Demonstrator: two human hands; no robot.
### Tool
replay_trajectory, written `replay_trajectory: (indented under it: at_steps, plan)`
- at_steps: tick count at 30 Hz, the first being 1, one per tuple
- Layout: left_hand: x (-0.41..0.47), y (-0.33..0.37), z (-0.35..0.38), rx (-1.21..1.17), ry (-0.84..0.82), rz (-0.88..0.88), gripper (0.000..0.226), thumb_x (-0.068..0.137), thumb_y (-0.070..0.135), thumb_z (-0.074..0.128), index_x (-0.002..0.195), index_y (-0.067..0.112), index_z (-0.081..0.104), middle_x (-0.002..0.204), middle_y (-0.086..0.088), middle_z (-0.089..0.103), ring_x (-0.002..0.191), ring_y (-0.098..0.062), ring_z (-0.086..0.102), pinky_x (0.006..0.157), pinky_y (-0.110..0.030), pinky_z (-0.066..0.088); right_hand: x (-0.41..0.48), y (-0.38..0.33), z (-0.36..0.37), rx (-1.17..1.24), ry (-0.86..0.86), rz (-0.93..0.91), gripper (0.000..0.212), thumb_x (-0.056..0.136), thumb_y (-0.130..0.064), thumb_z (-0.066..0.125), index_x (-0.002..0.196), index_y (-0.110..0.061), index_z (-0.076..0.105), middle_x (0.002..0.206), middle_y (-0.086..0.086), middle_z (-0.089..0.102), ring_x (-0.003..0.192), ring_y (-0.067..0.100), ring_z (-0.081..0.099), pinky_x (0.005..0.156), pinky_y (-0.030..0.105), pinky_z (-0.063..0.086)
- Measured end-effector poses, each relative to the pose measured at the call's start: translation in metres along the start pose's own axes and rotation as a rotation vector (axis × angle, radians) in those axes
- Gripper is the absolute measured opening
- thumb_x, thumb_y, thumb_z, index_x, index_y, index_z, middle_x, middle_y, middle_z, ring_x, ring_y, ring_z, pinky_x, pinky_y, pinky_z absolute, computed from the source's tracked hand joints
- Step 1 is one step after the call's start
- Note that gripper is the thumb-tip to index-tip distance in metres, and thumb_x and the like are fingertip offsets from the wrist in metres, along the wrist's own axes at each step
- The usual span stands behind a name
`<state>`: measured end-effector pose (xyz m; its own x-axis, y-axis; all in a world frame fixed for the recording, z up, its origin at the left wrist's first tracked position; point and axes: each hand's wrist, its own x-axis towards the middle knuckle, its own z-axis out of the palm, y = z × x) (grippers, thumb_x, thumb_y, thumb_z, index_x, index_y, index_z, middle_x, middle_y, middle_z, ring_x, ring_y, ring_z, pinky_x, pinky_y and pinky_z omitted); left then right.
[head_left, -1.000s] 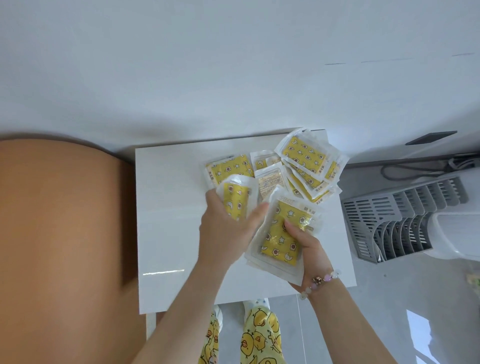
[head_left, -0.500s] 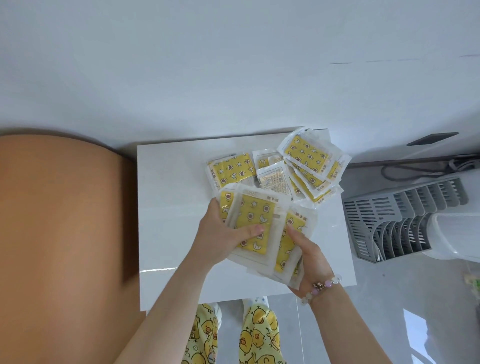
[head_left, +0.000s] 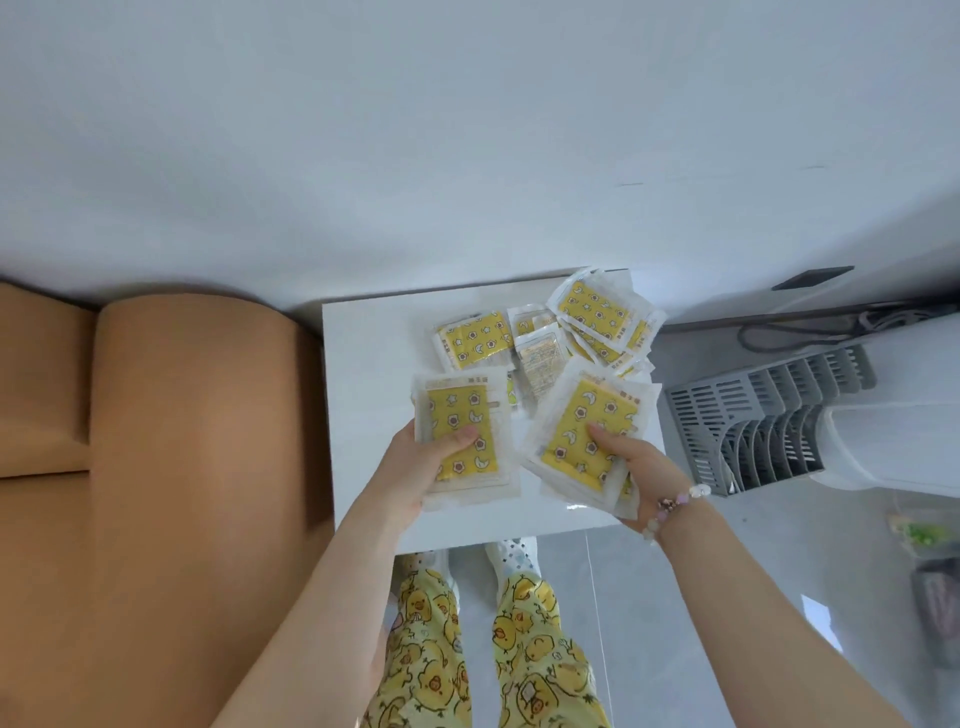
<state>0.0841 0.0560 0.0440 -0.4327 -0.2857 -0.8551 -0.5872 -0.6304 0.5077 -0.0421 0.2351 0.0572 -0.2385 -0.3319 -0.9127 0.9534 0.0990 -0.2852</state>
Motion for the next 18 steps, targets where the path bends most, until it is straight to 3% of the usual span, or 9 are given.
replay_trajectory:
  at_steps: [6,9,11,15,18]
  plan:
    - [-0.043,0.021,0.004,-0.035,-0.009,-0.027,0.028,0.083,0.013,0.069,0.111,0.015,0.063,0.103,-0.008,0.071,0.094,-0.025,0.068,0.084,-0.041,0.054,-0.056,-0.016,0.003,-0.105,-0.023,0.003,0.017,0.09,-0.017,0.059,0.105,-0.011,0.066,0.094,0.007,0.074,0.076,0.021,0.073,0.062,0.032,0.06]
    - [-0.063,0.031,0.007,-0.029,-0.012,-0.019,0.031,0.082,0.015,0.07,0.112,0.014,0.063,0.102,-0.009,0.072,0.094,-0.026,0.068,0.084,-0.041,0.054,-0.08,-0.027,0.011,-0.162,-0.048,-0.021,0.012,0.091,-0.017,0.059,0.099,-0.011,0.066,0.084,0.005,0.075,0.069,0.018,0.073,0.059,0.029,0.06]
    - [-0.073,0.036,0.007,-0.003,-0.016,-0.012,0.032,0.081,0.015,0.071,0.112,0.012,0.064,0.1,-0.009,0.073,0.093,-0.026,0.069,0.084,-0.041,0.054,-0.091,-0.035,0.016,-0.235,-0.077,-0.043,0.012,0.091,-0.017,0.058,0.098,-0.011,0.067,0.084,0.005,0.075,0.07,0.018,0.073,0.066,0.031,0.06]
    - [-0.092,0.039,0.001,-0.036,0.03,0.018,0.029,0.081,0.016,0.072,0.109,0.012,0.065,0.098,-0.007,0.073,0.092,-0.024,0.069,0.084,-0.04,0.054,-0.099,-0.051,0.032,-0.474,-0.122,-0.089,0.017,0.088,-0.02,0.063,0.103,-0.016,0.067,0.102,0.004,0.073,0.097,0.023,0.068,0.097,0.042,0.049]
    - [-0.112,0.028,-0.012,-0.14,0.07,0.031,0.03,0.082,0.018,0.071,0.111,0.012,0.066,0.101,-0.008,0.073,0.094,-0.025,0.069,0.087,-0.041,0.053,-0.098,-0.056,0.058,-0.645,-0.145,-0.081,0.017,0.084,-0.022,0.068,0.1,-0.016,0.069,0.1,0.005,0.072,0.094,0.024,0.067,0.097,0.043,0.048]
